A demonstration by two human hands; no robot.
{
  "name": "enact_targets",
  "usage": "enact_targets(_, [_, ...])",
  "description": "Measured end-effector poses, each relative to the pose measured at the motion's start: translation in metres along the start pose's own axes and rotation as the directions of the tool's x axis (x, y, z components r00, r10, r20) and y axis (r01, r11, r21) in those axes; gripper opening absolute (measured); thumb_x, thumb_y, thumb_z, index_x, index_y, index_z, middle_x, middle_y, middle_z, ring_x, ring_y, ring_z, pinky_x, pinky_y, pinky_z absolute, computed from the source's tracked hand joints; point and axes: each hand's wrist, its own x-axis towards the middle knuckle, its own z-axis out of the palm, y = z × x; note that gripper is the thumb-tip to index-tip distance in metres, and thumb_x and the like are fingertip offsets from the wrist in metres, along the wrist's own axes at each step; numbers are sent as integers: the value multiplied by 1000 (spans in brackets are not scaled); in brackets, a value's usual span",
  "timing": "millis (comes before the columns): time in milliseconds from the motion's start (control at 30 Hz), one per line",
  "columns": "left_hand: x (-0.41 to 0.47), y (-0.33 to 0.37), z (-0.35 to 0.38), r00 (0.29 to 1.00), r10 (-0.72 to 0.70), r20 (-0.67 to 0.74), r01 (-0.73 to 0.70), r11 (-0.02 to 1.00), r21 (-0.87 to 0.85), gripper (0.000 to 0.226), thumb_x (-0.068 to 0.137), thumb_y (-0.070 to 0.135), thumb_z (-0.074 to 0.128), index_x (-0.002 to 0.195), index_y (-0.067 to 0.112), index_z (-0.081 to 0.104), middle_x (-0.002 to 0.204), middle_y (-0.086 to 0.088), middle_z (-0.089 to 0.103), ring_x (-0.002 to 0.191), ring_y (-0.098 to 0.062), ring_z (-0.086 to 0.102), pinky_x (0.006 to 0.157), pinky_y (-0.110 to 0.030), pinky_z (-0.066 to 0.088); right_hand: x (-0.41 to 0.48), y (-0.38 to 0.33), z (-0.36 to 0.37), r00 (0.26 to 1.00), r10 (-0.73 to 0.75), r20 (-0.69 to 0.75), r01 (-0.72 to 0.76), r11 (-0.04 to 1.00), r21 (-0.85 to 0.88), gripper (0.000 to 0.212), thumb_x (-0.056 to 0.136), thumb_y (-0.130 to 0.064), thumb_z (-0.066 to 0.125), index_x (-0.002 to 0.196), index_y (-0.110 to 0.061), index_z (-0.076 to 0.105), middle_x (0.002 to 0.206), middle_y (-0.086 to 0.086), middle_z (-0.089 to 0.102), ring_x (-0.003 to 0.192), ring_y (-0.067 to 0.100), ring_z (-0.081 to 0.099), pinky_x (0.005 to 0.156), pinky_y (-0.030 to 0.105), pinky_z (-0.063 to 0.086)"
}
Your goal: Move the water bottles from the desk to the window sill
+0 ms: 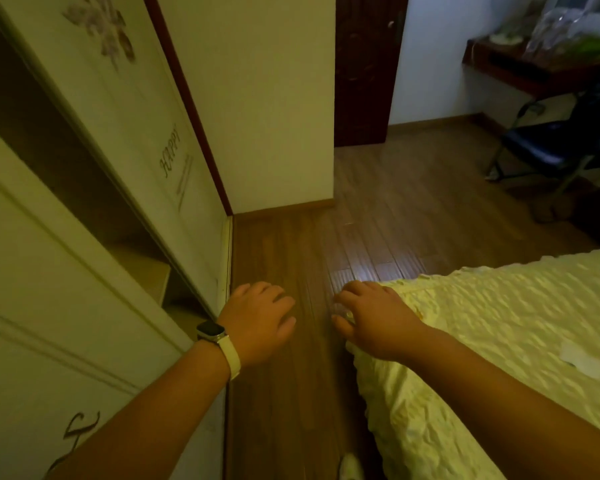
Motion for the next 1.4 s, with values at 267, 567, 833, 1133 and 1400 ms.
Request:
enact_targets(267, [105, -29, -17, 1000, 9, 9, -9, 1000, 23, 44, 97, 50, 35, 131, 29, 54, 141, 4, 52, 132, -17, 43, 108, -42, 31, 83, 61, -29, 1000, -7, 7, 7, 1000, 11, 46, 96, -50, 40, 132, -24, 53, 133, 0, 52, 119, 21, 49, 98, 38, 37])
enact_targets(567, [228, -105, 5, 998, 67, 16, -67, 998, -12, 46, 97, 50, 36, 134, 29, 53, 143, 2, 51, 133, -19, 42, 108, -41, 31, 209, 103, -35, 997, 52, 52, -51, 998, -22, 50, 97, -53, 39, 139, -26, 48, 141, -1, 48, 127, 21, 45, 105, 41, 37])
enact_targets(833, [360, -213, 11, 985, 170, 35, -168, 984, -61, 46, 97, 50, 34, 133, 28, 53, 143, 2, 50, 133, -20, 42, 109, -42, 31, 351, 119, -50, 982, 187, 37, -185, 981, -48, 52, 95, -57, 39, 138, -28, 48, 141, -2, 49, 126, 20, 46, 102, 40, 36])
enact_targets(1133, [485, -264, -5, 954, 301, 2, -300, 952, -58, 42, 98, 46, 40, 132, 27, 55, 139, 4, 54, 129, -19, 45, 105, -37, 32, 432, 152, -71, 939, 344, -2, -344, 939, -13, 52, 95, -59, 37, 137, -30, 47, 140, -4, 49, 125, 18, 46, 98, 37, 37])
enact_targets(1400, [581, -270, -2, 932, 362, 8, -360, 929, -83, 43, 97, 48, 40, 135, 31, 52, 138, 6, 54, 128, -17, 45, 104, -36, 33, 500, 216, -80, 915, 402, -23, -400, 915, 52, 52, 95, -58, 38, 138, -30, 46, 141, -3, 48, 126, 17, 47, 103, 40, 39])
